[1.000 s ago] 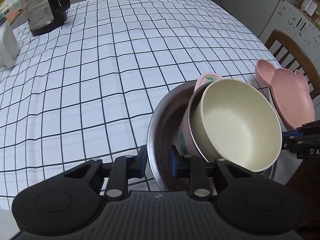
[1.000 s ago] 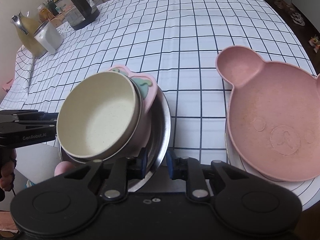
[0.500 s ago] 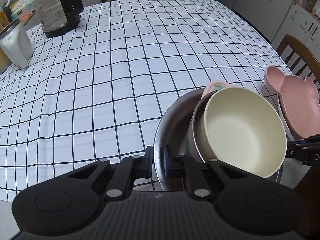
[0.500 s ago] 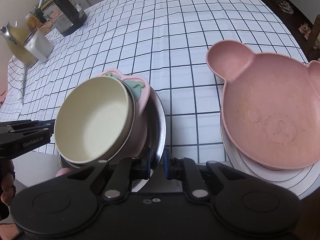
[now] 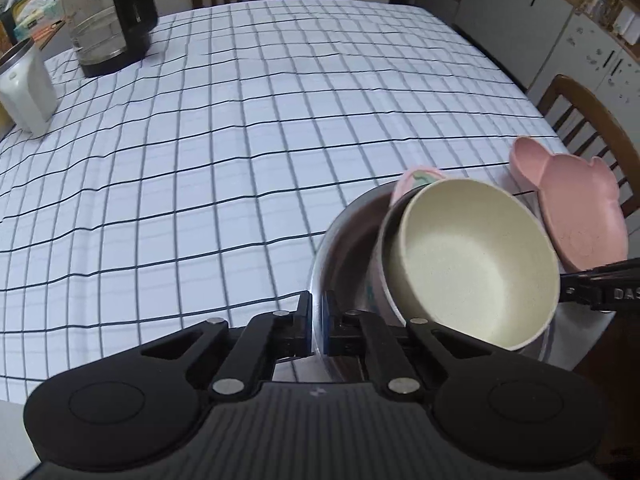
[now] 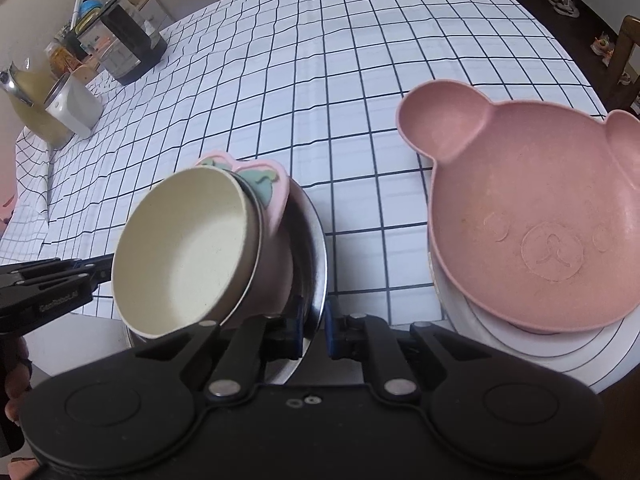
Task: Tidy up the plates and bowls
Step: 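Lift the nested bowl stack with both grippers toward the pink bear plate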
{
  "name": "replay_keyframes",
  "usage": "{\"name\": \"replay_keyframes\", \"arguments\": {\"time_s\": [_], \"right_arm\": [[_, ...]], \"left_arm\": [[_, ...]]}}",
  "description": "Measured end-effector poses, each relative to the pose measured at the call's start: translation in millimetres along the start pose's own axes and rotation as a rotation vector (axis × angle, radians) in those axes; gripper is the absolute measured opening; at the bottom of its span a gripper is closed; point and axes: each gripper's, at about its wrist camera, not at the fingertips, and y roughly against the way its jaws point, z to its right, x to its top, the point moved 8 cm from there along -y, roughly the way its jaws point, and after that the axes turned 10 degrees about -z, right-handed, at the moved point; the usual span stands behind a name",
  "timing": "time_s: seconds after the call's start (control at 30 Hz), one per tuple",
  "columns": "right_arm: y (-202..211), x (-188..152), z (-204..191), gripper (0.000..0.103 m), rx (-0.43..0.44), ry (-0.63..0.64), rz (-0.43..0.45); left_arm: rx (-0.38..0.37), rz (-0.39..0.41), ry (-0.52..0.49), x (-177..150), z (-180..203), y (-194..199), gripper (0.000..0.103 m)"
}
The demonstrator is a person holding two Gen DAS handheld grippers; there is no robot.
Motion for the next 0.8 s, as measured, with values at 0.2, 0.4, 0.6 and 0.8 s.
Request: {"name": "replay_keyframes", "arguments": {"time_s": [0.2,0.4,0.6,0.8], "right_arm": [[-1.3,2.1,4.2,0.010,0.024,0.002,-0.004],[-3.7,-1.3,6.9,0.011,0.033,-0.007,-0.019],[-3.5,0.9,7.9,0.011,0.040,0.003,-0.027],[-3.8,5.5,9.3,0.011,0.036,0.018,-0.032]], "left_arm": [[0.027,0.003,-0.036,1.7,4.0,1.0,0.004],[-0.004,0.008,-0.040,6.4,-6.9,7.6,0.010],[-0.029,-0.041,-0.036,1.7,-6.1,-8.6,0.020],[-0.032,-0.050,-0.020,1.8,-0.3,-18.4,0.041]]}}
